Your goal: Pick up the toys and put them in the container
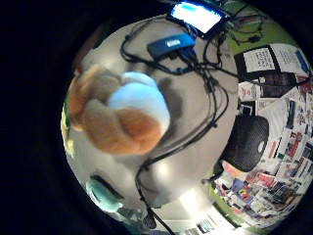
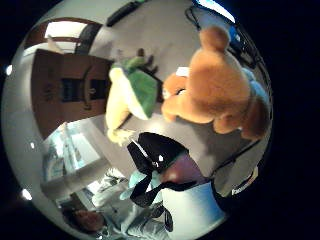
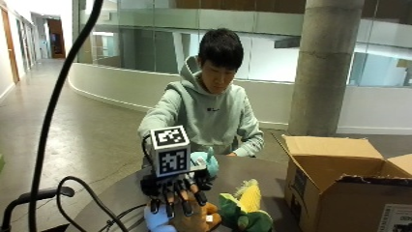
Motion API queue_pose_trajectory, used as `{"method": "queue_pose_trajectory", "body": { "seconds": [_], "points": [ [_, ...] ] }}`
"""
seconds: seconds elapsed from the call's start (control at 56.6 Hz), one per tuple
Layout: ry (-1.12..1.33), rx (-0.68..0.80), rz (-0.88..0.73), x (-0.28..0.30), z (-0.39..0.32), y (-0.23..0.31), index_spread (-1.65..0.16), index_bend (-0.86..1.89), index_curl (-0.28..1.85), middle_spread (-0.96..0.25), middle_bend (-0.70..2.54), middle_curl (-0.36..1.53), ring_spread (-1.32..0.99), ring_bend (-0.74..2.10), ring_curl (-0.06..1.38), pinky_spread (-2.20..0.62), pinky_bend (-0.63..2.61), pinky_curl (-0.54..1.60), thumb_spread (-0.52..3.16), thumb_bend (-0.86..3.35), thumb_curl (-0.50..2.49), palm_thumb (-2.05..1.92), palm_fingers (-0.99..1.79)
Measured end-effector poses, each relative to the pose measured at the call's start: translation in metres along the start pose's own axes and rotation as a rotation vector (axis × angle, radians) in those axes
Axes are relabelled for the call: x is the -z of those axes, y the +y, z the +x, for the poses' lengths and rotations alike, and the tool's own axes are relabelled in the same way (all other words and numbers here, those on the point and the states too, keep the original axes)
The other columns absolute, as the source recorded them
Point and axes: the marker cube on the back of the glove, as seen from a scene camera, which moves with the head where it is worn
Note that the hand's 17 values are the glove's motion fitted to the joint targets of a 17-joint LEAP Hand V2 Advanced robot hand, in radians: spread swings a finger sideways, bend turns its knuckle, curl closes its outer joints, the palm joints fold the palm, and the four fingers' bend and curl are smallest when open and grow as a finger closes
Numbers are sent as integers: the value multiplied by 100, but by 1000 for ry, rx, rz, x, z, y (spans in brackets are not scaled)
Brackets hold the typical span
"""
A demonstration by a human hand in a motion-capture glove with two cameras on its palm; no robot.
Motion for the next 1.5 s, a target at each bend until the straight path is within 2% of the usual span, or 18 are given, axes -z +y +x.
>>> {"method": "queue_pose_trajectory", "body": {
  "seconds": [0.071,0.141,0.194,0.247,0.353,0.477,0.618,0.759,0.848,0.971,1.077,1.166,1.325,1.501],
  "points": [
    [-3,3,-9,-19,3,-3,-29,7,16,-9,14,25,-6,17,17,2,59,32,107,-4,24,-4,-29],
    [5,16,49,-34,4,-4,-29,2,14,-11,18,26,-7,25,20,2,61,32,105,-3,25,-1,-17],
    [32,27,119,-38,3,-4,-29,0,11,-13,28,29,-10,38,23,3,65,33,105,-2,26,1,2],
    [58,44,177,-40,0,-4,-28,-2,6,-15,44,34,-18,67,28,1,63,30,106,0,27,5,37],
    [98,90,267,-48,-9,1,-27,14,6,-20,70,43,-28,100,39,-13,60,30,115,14,34,33,82],
    [77,116,348,-49,-18,9,-25,23,10,-23,78,49,-31,109,45,-29,67,34,99,21,44,57,113],
    [6,113,306,-40,-27,18,-27,46,17,-24,92,58,-31,118,51,-36,76,41,71,18,54,64,134],
    [-31,127,216,-7,-37,38,-26,73,28,-24,107,66,-30,128,55,-38,84,46,56,13,60,62,132],
    [-39,173,214,27,-43,49,-25,85,34,-23,113,70,-29,134,57,-39,89,49,52,11,64,61,127],
    [-64,244,280,106,-70,75,-23,95,41,-23,120,74,-28,140,58,-40,96,53,47,9,69,59,122],
    [-82,245,296,164,-113,111,-22,100,46,-22,123,76,-28,144,59,-40,99,55,45,7,74,58,117],
    [-62,257,396,203,-162,133,-21,102,50,-21,126,77,-27,146,59,-40,101,57,44,6,77,58,115],
    [10,381,529,254,-256,121,-19,102,57,-21,128,79,-27,149,59,-40,102,58,42,4,82,58,113],
    [-16,496,635,266,-341,90,-19,101,64,-20,129,80,-26,151,58,-40,104,59,42,2,88,57,112]
  ]
}}
